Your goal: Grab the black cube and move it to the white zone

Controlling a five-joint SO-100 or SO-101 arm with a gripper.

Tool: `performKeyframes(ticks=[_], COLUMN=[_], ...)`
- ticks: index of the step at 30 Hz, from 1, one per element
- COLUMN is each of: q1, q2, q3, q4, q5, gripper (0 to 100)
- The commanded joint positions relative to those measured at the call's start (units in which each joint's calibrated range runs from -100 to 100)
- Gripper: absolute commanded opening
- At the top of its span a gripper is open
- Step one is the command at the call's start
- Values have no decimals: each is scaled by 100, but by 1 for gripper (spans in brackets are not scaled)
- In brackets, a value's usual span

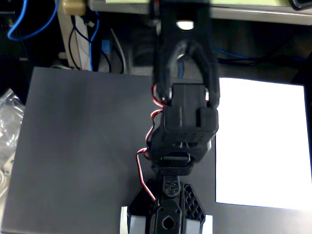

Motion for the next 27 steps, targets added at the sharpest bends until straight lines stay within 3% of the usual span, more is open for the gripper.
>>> performKeyframes(ticks=[1, 10, 27], q1=[519, 1446, 4632], q2=[-1122, -3726, -3844], q3=[-1059, -1421, -1023], q4=[521, 1095, 795], q5=[-40, 28, 599], gripper=[1, 1, 1])
